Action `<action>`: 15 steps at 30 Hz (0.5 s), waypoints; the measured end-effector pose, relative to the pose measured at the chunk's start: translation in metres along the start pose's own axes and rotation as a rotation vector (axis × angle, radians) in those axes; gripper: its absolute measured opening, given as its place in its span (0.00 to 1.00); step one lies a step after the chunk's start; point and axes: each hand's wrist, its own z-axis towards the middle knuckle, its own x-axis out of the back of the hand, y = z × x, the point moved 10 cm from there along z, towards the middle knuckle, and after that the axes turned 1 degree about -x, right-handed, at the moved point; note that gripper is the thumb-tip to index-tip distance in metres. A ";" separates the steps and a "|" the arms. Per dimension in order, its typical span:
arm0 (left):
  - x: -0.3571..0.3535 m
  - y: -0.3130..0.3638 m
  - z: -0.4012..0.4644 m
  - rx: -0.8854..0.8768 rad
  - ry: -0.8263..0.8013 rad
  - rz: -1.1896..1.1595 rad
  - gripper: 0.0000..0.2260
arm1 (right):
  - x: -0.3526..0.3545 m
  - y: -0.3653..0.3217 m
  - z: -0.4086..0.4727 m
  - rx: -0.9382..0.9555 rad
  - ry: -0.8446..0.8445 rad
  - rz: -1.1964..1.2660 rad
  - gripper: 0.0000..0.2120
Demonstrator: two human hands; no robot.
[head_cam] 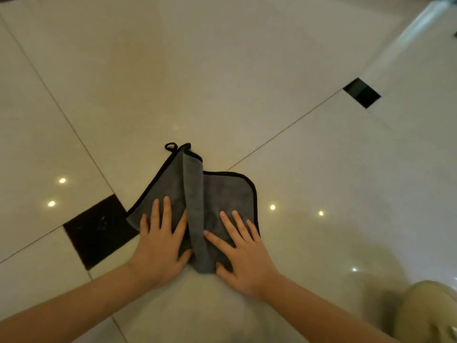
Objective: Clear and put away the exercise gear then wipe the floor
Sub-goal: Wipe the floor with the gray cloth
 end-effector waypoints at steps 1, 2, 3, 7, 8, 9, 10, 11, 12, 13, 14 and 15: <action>0.001 0.013 0.011 -0.028 -0.028 0.023 0.41 | 0.001 0.014 -0.006 -0.032 0.004 -0.012 0.31; 0.008 0.029 0.020 -0.066 -0.012 0.043 0.43 | 0.003 0.027 -0.012 -0.059 0.008 -0.003 0.31; 0.017 0.045 0.027 -0.106 0.006 0.067 0.44 | 0.004 0.039 -0.017 -0.081 0.012 0.019 0.31; 0.024 0.083 0.043 -0.159 -0.030 0.158 0.39 | 0.011 0.074 -0.034 -0.123 0.013 0.072 0.30; 0.023 0.090 0.043 -0.157 -0.079 0.172 0.38 | 0.013 0.081 -0.041 -0.129 0.009 0.073 0.30; 0.024 0.100 0.043 -0.164 -0.112 0.186 0.38 | 0.015 0.088 -0.049 -0.131 0.002 0.068 0.30; 0.024 0.112 0.043 -0.176 -0.137 0.198 0.38 | 0.014 0.096 -0.058 -0.135 -0.014 0.060 0.30; 0.022 0.123 0.044 -0.183 -0.163 0.212 0.39 | 0.014 0.105 -0.067 -0.142 -0.032 0.055 0.30; 0.021 0.135 0.044 -0.186 -0.186 0.224 0.40 | 0.013 0.114 -0.078 -0.144 -0.046 0.052 0.30; 0.019 0.147 0.043 -0.185 -0.210 0.230 0.41 | 0.012 0.123 -0.087 -0.142 -0.060 0.046 0.30; 0.018 0.160 0.041 -0.187 -0.229 0.232 0.41 | 0.012 0.132 -0.096 -0.144 -0.078 0.040 0.30; 0.018 0.174 0.040 -0.191 -0.239 0.224 0.42 | 0.013 0.141 -0.105 -0.147 -0.091 0.033 0.30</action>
